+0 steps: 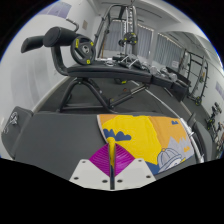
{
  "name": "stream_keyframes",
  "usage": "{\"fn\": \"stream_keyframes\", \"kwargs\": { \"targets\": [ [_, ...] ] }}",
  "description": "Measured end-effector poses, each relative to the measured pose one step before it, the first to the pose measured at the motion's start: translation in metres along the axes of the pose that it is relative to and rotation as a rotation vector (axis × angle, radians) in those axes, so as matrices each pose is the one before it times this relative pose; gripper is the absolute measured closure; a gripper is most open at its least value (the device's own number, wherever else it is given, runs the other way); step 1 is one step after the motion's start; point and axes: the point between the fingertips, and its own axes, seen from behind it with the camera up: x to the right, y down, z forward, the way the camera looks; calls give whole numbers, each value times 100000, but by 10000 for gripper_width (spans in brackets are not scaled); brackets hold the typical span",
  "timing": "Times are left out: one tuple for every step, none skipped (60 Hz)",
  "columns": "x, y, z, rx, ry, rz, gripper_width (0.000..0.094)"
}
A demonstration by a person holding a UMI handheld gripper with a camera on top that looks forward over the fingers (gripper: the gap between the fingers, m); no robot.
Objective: Fold towel
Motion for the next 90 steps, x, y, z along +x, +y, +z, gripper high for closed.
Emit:
{"fn": "stream_keyframes", "kwargs": {
  "targets": [
    [-112, 111, -75, -984, -64, -1149, 914],
    [119, 164, -259, -935, -228, -2372, 917],
    [-251, 27, -201, -1396, -718, -2008, 921],
    [-412, -201, -352, -878, -1272, -890, 921],
    [-595, -361, -271, 48, -1272, 255, 921],
    [-434, -498, -435, 530, -1759, 862, 922],
    [-386, -520, -503, 580, -1854, 1133, 922],
    [-261, -478, -507, 409, -1657, 1321, 922],
    [-80, -521, -555, 411, -1310, 1486, 922],
    [17, -636, -551, 725, -1032, 1730, 922],
    [136, -699, -547, 994, -899, 1749, 922],
    [147, -784, -561, 1076, -832, 1578, 922],
    [292, -778, -548, 1114, -819, 1380, 922],
    [375, -804, -548, 1164, -696, 1343, 922],
    [474, -761, -492, 1133, -540, 1443, 922],
    [543, -794, -486, 1003, -477, 1611, 922],
    [587, -729, -438, 926, -538, 1728, 922],
    [658, -780, -389, 960, -510, 1697, 921],
    [713, -750, -344, 897, -381, 1621, 920],
    [853, -624, -153, 729, -151, 1583, 919],
    [917, -567, -246, 467, 10, 1394, 920],
    [945, -532, -193, 418, 214, 1135, 919],
    [1049, -494, -142, 462, 463, 817, 918],
    [1111, -434, -100, 453, 720, 560, 916],
    [1190, -315, -23, 389, 1019, 389, 916],
    [1179, -262, 11, 324, 1128, 243, 915],
    [876, -269, -239, 78, 1481, 102, 913],
    [1269, 17, 386, -176, 1225, 68, 912],
    [1294, 87, 161, -421, 1359, -121, 911],
    [1224, 117, 203, -470, 1258, -109, 909],
    [1185, 126, 225, -325, 1165, -88, 909],
    [1080, 163, 271, -254, 1178, -78, 909],
    [1050, 235, 315, -357, 1234, -127, 909],
    [982, 411, 64, -493, 1314, -278, 907],
    [928, 346, 374, -560, 1205, -338, 907],
    [750, 423, 506, -397, 1163, -311, 907],
    [677, 408, 432, -456, 931, -268, 907],
    [634, 471, 450, -449, 757, -206, 906],
    [553, 517, 448, -463, 577, -194, 906],
    [469, 535, 439, -502, 561, -194, 906],
    [419, 563, 430, -636, 616, -133, 903],
    [444, 588, 86, -750, 448, -156, 894],
    [305, 608, 333, -581, 142, -220, 881],
    [107, 536, 402, -623, -84, -506, 858],
    [52, 555, 371, -714, -276, -736, 822],
    [84, 523, 350, -774, -152, -830, 750],
    [17, 520, 278, -1027, -205, -770, 677],
    [49, 435, 200, -1002, -34, -573, 558],
    [25, 294, -150, -740, 275, -347, 439],
    [148, 225, -21, -232, 524, -356, 321],
    [92, 60, -171, 286, 447, -325, 202],
    [134, -40, -279, 608, 586, -371, 83],
    [173, -128, -650, 926, 1036, -87, 124],
    [182, -219, -558, 1071, 778, -115, 134],
    [40, -236, -734, 1152, 309, -109, 123],
    [-51, -237, -855, 1159, -182, -121, 97],
    [-106, -296, -1029, 1366, -339, -42, 68],
    [-36, -331, -1143, 1371, -94, 213, 62],
    [-119, -312, -1280, 1210, -354, 419, 71],
    [-108, -295, -1342, 1130, -222, 555, 83],
    [-97, -570, -713, 984, -167, 193, 85],
    [-131, -71, -2312, 1115, -654, 102, 83],
    [-214, -236, -1552, 1103, -555, -95, 83],
    [-170, -163, -1593, 976, -366, -98, 82],
    [-85, -162, -1591, 930, 6, 69, 77],
    [-7, -152, -1659, 877, 299, 235, 76],
    [13, -275, -1249, 873, 584, 252, 75],
    [106, -82, -1576, 903, 736, 248, 76],
    [63, -15, -1462, 980, 616, 86, 77],
    [128, -29, -1537, 1102, 582, 84, 76],
    [129, 19, -1412, 1010, 689, 196, 77],
    [68, 129, -1401, 714, 625, 290, 77],
    [34, 232, -1324, 291, 445, 281, 79],
    [20, 374, -1245, -156, 306, 231, 79],
    [9, 422, -1224, -406, 161, 300, 80],
    [-73, 462, -1174, -522, 19, 519, 81],
    [-262, 414, -1195, -248, -173, 713, 77],
    [-297, 303, -668, -361, -712, 626, 72],
    [-343, 369, -877, -222, -972, 269, 69],
    [-295, 406, -872, -127, -912, -65, 74],
    [-235, 412, -814, -78, -654, -217, 80],
    [-183, 412, -725, -45, -312, -204, 85],
    [-122, 417, -708, 16, 4, -70, 86],
    [-144, 637, -908, 296, 240, 18, 85],
    [-34, 199, -425, 137, 130, -56, 85],
    [-70, 251, -427, 157, 193, -144, 86],
    [-27, 295, -413, 25, 118, -175, 83],
    [-45, 309, -395, -90, 29, -19, 86],
    [-57, 324, -275, -195, -30, 219, 87],
    [-167, 597, -594, -132, -129, 417, 85]
  ]
}}
